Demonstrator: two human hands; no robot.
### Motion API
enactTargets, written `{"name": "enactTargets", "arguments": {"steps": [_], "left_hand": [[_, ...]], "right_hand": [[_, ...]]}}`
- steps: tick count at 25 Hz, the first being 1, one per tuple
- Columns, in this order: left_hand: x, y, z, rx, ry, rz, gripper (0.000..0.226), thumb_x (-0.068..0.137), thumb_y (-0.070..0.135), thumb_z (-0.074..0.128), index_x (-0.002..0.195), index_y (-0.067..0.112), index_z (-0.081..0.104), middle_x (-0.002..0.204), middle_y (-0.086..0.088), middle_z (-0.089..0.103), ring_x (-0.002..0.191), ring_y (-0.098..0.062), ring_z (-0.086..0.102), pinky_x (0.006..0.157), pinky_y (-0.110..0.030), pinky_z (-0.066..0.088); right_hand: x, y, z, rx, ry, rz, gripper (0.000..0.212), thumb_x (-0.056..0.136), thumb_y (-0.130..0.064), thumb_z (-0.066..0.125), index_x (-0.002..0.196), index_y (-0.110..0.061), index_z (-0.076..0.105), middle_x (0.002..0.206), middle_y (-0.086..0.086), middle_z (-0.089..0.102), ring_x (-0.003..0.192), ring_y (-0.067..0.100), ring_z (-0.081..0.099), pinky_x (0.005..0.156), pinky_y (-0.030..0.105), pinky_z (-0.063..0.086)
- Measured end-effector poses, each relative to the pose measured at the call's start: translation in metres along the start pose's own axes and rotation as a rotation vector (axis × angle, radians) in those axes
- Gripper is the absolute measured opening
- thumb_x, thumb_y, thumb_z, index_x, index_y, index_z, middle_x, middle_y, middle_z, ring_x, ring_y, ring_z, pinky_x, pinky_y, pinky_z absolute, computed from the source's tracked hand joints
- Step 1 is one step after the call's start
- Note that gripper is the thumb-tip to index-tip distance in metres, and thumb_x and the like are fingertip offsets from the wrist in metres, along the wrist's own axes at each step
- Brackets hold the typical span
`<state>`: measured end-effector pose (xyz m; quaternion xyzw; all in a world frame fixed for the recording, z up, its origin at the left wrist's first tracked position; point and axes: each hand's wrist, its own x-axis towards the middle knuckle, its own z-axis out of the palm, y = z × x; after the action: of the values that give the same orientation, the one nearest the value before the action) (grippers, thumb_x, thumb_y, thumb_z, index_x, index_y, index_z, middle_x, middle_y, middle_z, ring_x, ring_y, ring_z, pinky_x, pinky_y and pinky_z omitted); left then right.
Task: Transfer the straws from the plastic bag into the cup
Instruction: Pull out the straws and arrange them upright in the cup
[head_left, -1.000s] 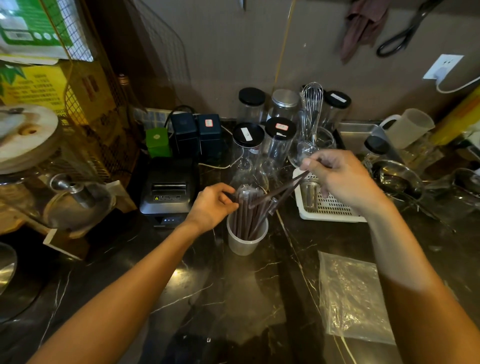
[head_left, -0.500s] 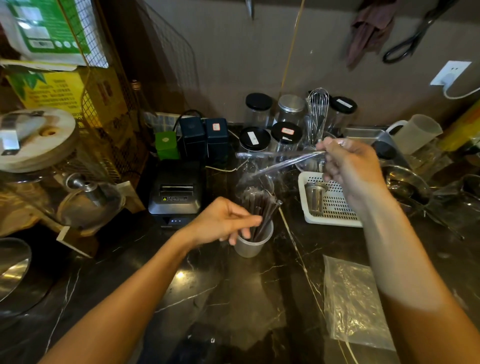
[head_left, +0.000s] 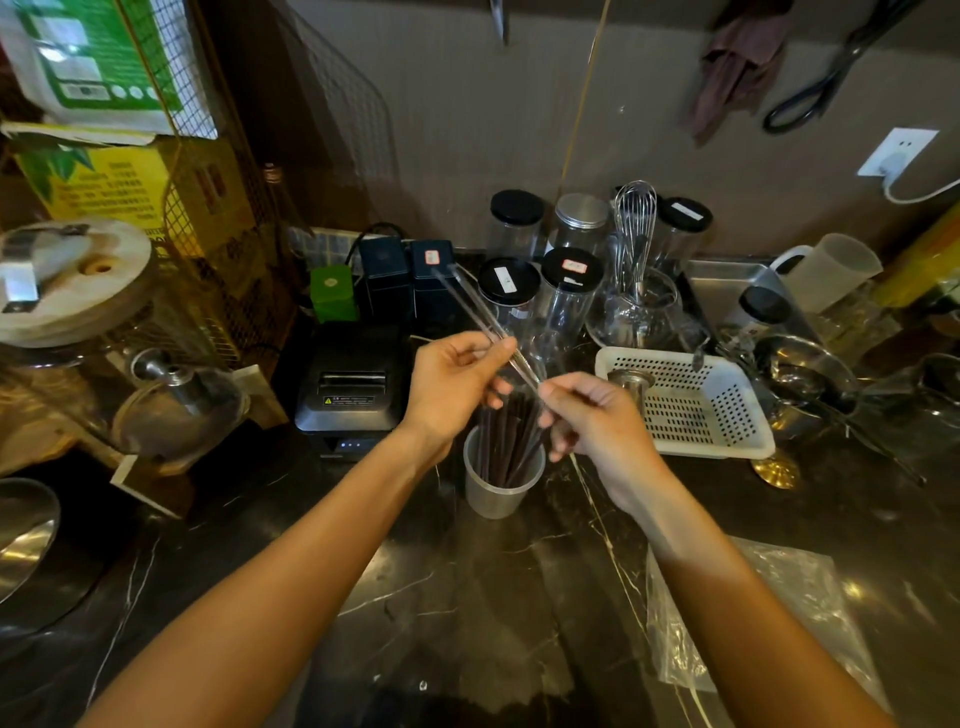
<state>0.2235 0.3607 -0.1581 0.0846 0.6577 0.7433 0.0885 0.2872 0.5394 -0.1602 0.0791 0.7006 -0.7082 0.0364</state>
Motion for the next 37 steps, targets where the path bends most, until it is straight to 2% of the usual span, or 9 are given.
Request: {"name": "enactTargets", "arguments": {"steps": [3,5,9,12,17,19,22,27,37], "left_hand": [[0.005,0.001,-0.006,0.148,-0.126,0.021,0.019,0.101,0.011,0.064,0.098,-0.007,0.071,0.080,-0.016,0.069,0.059,-0.008,0.065,0.053,-0.018,0.055],[0.006,-0.001,-0.012,0.308,-0.253,0.036,0.019,0.100,0.011,0.065,0.095,-0.006,0.072,0.083,-0.020,0.069,0.064,-0.009,0.066,0.057,-0.020,0.057],[0.007,-0.012,-0.017,0.538,-0.411,0.047,0.014,0.099,0.013,0.068,0.095,0.002,0.076,0.091,-0.023,0.074,0.083,-0.030,0.073,0.076,-0.035,0.061],[0.008,-0.022,-0.016,0.569,-0.440,0.047,0.015,0.098,0.015,0.069,0.093,0.003,0.076,0.088,-0.020,0.073,0.082,-0.026,0.073,0.075,-0.029,0.060],[0.003,-0.037,-0.023,0.603,-0.282,0.008,0.007,0.096,0.015,0.071,0.098,0.017,0.078,0.094,-0.006,0.075,0.084,-0.010,0.075,0.082,-0.031,0.064],[0.000,-0.044,-0.027,0.654,-0.253,0.014,0.009,0.095,0.015,0.073,0.100,0.021,0.073,0.086,-0.010,0.075,0.084,-0.019,0.076,0.087,-0.035,0.063],[-0.006,-0.052,-0.029,0.727,-0.209,0.024,0.014,0.091,0.016,0.077,0.100,0.022,0.068,0.083,0.001,0.073,0.082,-0.010,0.073,0.081,-0.030,0.062],[-0.010,-0.066,-0.030,0.824,-0.215,0.024,0.004,0.092,0.024,0.077,0.088,0.024,0.075,0.081,0.011,0.072,0.079,0.004,0.068,0.079,-0.021,0.058],[-0.010,-0.073,-0.031,0.849,-0.035,-0.047,0.025,0.087,0.033,0.082,0.105,0.019,0.070,0.082,0.007,0.070,0.075,-0.004,0.068,0.077,-0.030,0.062]], "right_hand": [[0.000,-0.002,-0.004,-0.231,-0.143,0.034,0.014,0.103,-0.020,0.067,0.101,-0.009,0.076,0.086,0.017,0.076,0.066,0.022,0.071,0.057,0.030,0.060],[0.004,-0.002,-0.007,-0.372,-0.084,-0.011,0.015,0.100,-0.025,0.071,0.102,-0.012,0.078,0.091,0.021,0.074,0.068,0.018,0.070,0.056,0.029,0.059],[0.015,-0.004,-0.003,-0.276,0.068,-0.156,0.015,0.097,-0.019,0.075,0.108,-0.009,0.076,0.068,0.002,0.061,0.051,0.011,0.054,0.046,0.028,0.051],[0.025,-0.002,0.002,-0.289,0.049,-0.186,0.012,0.099,-0.013,0.072,0.095,-0.002,0.074,0.055,-0.007,0.057,0.046,0.010,0.051,0.045,0.026,0.050],[0.034,0.016,-0.005,-0.470,0.085,-0.150,0.023,0.099,-0.020,0.072,0.079,-0.009,0.070,0.062,0.013,0.066,0.045,0.009,0.060,0.048,0.029,0.054],[0.036,0.028,-0.007,-0.601,0.093,-0.120,0.029,0.099,-0.025,0.071,0.072,-0.016,0.067,0.056,0.004,0.065,0.045,0.011,0.063,0.049,0.034,0.056],[0.035,0.044,-0.005,-0.790,0.060,-0.095,0.033,0.099,-0.031,0.071,0.069,-0.018,0.066,0.054,0.002,0.063,0.053,0.022,0.065,0.057,0.043,0.057],[0.032,0.054,-0.005,-1.068,0.012,-0.144,0.035,0.099,-0.036,0.070,0.068,-0.023,0.061,0.060,-0.005,0.058,0.058,0.013,0.059,0.056,0.034,0.043],[0.024,0.049,-0.003,-1.163,0.085,-0.156,0.033,0.099,-0.043,0.068,0.074,-0.026,0.055,0.065,-0.009,0.059,0.063,0.016,0.061,0.061,0.032,0.043]]}}
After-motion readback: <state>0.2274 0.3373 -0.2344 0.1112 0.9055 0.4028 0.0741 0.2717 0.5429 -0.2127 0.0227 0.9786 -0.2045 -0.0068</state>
